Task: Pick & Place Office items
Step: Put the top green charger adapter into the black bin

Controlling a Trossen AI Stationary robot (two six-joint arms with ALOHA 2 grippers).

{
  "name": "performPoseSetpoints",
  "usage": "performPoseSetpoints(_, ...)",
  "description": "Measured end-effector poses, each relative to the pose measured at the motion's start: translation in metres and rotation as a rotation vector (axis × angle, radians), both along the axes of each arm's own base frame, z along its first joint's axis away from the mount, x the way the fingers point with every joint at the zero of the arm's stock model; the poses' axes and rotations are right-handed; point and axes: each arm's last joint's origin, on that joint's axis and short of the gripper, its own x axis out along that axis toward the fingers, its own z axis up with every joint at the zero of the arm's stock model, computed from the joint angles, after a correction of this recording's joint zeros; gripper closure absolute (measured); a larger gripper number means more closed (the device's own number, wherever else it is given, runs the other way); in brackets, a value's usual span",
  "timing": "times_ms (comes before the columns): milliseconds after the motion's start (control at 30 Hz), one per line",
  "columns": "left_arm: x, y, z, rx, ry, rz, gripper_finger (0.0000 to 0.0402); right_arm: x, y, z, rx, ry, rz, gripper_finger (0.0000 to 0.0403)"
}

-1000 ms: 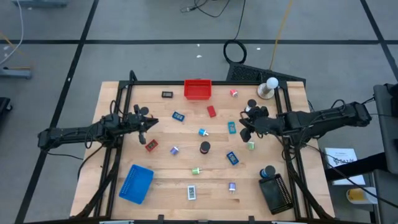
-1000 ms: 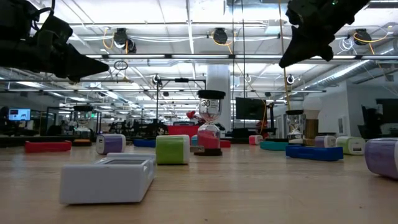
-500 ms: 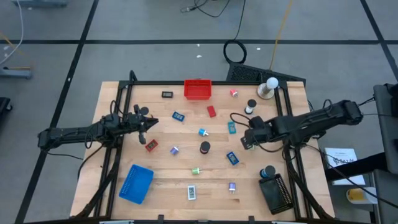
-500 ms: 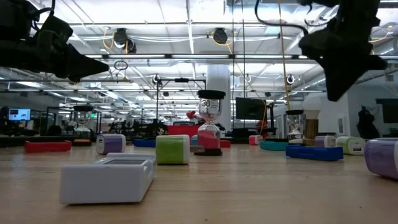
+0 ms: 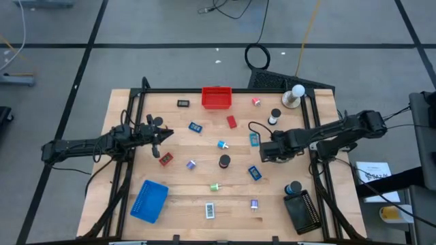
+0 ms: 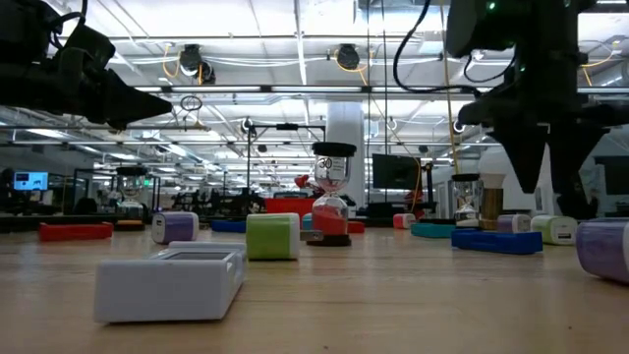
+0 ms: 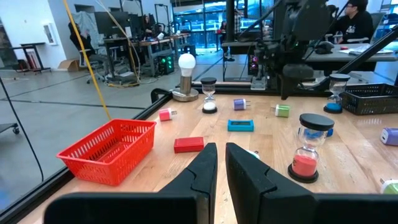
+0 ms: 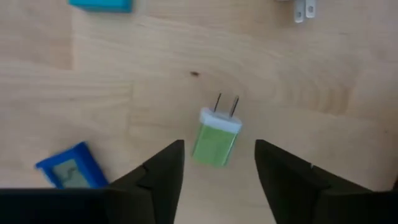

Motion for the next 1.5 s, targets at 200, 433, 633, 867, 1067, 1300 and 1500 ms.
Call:
performPoseSetpoints(200, 0.000, 0.000, 0.000, 0.000, 0.000, 0.000, 0.0360, 0.007, -0.009, -0.023, 0.049, 0.066, -0.038, 0.0196)
performPoseSetpoints(433, 0.000, 0.000, 0.000, 0.000, 0.000, -0.001, 0.0360, 0.008, -0.011, -0.041, 0.059, 0.037, -0.024, 0.0217)
performPoseSetpoints(633, 0.000, 0.000, 0.000, 0.000, 0.000, 0.000, 0.0360, 0.003, -0.011, -0.053, 0.085, 0.024, -0.002, 0.0252)
performPoseSetpoints(867, 0.000, 0.000, 0.000, 0.000, 0.000, 0.000, 0.0360, 0.005, -0.010, -0.048, 0.014, -0.036, 0.073, 0.0268)
performPoseSetpoints(1067, 0.000, 0.000, 0.000, 0.000, 0.000, 0.000, 0.0360, 0.019, 0.004, -0.039, -0.349, -0.236, 0.272, 0.0267)
performPoseSetpoints(1300, 0.000, 0.000, 0.000, 0.000, 0.000, 0.000, 0.0360, 0.029, 0.020, -0.066, -0.730, -0.526, 0.462, 0.0267)
performPoseSetpoints(1500, 0.000, 0.000, 0.000, 0.000, 0.000, -0.001, 0.0360, 0.023, 0.017, -0.078, -0.883, -0.626, 0.576, 0.0267)
